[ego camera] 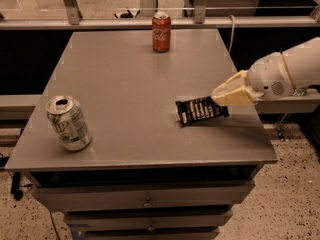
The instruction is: Pick rxbar chocolate
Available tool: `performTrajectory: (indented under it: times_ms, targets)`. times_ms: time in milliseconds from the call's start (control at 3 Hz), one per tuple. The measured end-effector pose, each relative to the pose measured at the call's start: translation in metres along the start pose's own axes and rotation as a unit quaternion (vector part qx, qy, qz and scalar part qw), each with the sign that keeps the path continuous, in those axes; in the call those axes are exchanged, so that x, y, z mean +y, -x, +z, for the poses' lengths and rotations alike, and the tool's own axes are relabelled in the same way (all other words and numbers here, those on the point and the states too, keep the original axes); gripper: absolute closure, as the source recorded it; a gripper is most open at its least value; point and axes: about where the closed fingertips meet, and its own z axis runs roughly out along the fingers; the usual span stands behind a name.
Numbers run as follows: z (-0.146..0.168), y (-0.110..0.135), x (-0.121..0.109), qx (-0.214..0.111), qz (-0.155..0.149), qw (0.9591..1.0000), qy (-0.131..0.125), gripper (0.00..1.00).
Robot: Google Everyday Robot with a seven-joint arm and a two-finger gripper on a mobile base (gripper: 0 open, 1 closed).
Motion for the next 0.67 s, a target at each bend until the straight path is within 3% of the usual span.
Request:
performTrajectory:
  times_ms: [333, 667]
  targets:
    - [-0.0093, 0.0518, -0.0133, -0.019, -0.036, 0.9991, -0.010, 1.00]
    - [-0.0100, 0.0543, -0.0140, -0.020, -0.038, 0.9990, -0.011, 1.00]
